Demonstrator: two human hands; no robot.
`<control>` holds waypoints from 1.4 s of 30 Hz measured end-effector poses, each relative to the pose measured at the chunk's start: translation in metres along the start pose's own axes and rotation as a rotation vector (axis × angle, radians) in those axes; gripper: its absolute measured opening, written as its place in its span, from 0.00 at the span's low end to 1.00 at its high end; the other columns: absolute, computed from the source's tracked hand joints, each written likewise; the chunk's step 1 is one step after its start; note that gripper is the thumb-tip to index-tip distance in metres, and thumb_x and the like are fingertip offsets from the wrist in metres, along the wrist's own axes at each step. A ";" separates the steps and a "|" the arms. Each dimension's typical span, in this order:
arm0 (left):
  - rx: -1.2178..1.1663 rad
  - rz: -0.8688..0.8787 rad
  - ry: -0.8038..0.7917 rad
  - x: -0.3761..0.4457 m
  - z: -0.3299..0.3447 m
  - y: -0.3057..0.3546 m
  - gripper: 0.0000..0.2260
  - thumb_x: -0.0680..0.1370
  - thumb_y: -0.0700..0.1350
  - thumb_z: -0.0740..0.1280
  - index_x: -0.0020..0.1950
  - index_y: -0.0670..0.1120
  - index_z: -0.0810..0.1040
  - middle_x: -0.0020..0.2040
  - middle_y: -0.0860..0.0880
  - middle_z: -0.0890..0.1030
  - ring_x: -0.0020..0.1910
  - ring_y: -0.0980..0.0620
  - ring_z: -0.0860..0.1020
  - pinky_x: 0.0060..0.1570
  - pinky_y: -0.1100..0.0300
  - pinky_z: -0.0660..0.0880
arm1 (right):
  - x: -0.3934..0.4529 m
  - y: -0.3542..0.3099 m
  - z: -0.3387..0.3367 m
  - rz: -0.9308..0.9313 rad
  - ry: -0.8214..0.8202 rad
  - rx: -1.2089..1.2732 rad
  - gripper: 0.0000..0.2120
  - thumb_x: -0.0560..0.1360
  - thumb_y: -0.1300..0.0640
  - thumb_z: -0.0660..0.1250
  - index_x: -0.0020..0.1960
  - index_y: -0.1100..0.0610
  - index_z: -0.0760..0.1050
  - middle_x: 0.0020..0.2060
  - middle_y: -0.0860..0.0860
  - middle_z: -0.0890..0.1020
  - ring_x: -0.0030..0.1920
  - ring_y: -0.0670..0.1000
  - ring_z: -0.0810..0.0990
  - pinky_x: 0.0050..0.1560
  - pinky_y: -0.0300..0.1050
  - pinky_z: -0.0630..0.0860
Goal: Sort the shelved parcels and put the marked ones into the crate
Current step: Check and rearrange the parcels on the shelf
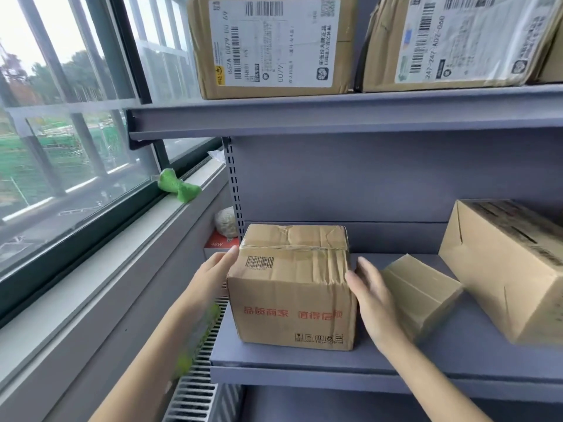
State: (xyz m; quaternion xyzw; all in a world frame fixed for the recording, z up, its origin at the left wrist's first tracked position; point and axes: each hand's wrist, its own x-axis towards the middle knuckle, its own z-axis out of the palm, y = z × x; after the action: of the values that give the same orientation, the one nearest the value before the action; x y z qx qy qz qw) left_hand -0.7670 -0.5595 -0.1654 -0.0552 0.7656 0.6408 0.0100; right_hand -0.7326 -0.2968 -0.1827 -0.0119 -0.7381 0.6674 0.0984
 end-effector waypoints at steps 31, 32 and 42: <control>-0.008 0.104 0.341 -0.012 0.023 0.016 0.10 0.72 0.41 0.70 0.53 0.44 0.77 0.44 0.49 0.80 0.40 0.52 0.78 0.39 0.57 0.74 | 0.000 0.005 0.009 -0.122 -0.081 0.083 0.31 0.70 0.69 0.69 0.70 0.55 0.65 0.64 0.46 0.75 0.65 0.44 0.73 0.68 0.49 0.69; 0.023 0.123 0.336 -0.015 0.024 0.015 0.09 0.72 0.39 0.71 0.52 0.44 0.77 0.44 0.50 0.81 0.41 0.51 0.78 0.40 0.57 0.74 | -0.001 0.006 0.008 -0.125 -0.079 0.096 0.31 0.70 0.70 0.69 0.69 0.55 0.66 0.64 0.45 0.75 0.64 0.43 0.73 0.68 0.47 0.69; -0.039 0.171 0.343 -0.037 0.031 -0.001 0.14 0.75 0.39 0.68 0.58 0.48 0.71 0.47 0.52 0.77 0.45 0.54 0.77 0.44 0.56 0.76 | -0.015 0.013 0.007 -0.163 -0.078 0.129 0.31 0.70 0.74 0.66 0.64 0.48 0.65 0.58 0.36 0.74 0.59 0.32 0.73 0.58 0.28 0.71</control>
State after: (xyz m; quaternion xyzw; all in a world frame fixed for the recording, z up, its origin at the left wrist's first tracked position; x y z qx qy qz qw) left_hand -0.7316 -0.5268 -0.1682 -0.0985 0.7456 0.6351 -0.1760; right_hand -0.7210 -0.3045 -0.1977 0.0807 -0.6954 0.7032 0.1242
